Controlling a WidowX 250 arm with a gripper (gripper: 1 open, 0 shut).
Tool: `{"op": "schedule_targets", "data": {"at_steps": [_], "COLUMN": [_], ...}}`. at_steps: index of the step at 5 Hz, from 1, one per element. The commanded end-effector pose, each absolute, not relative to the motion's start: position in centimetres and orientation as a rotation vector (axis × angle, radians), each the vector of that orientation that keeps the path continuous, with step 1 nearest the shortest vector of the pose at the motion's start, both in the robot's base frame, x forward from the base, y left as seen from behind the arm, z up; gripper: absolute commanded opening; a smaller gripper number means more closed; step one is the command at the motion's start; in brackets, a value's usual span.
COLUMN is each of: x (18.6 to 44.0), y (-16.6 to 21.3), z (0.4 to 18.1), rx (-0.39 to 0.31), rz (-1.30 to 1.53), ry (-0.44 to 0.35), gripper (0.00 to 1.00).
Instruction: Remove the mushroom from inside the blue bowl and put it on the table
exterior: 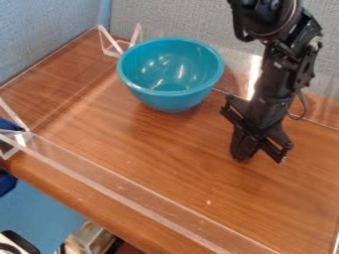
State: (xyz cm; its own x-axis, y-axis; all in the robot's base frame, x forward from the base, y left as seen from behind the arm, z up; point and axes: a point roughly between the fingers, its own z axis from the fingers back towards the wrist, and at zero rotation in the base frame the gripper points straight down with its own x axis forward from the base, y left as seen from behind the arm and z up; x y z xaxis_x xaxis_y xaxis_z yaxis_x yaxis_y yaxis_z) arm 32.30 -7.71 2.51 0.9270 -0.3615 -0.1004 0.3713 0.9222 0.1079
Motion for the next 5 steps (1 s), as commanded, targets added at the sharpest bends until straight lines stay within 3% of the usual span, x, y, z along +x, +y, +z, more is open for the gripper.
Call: {"op": "schedule_targets", "data": {"at_steps": [1,5], "x": [33.17,32.91], "y": [-8.45,-8.95], "z": [3.69,3.22], "rx": [0.119,0.113], "rz": [-0.386,-0.390], "ry": [0.031,0.047], "gripper": [0.00,0.00]}}
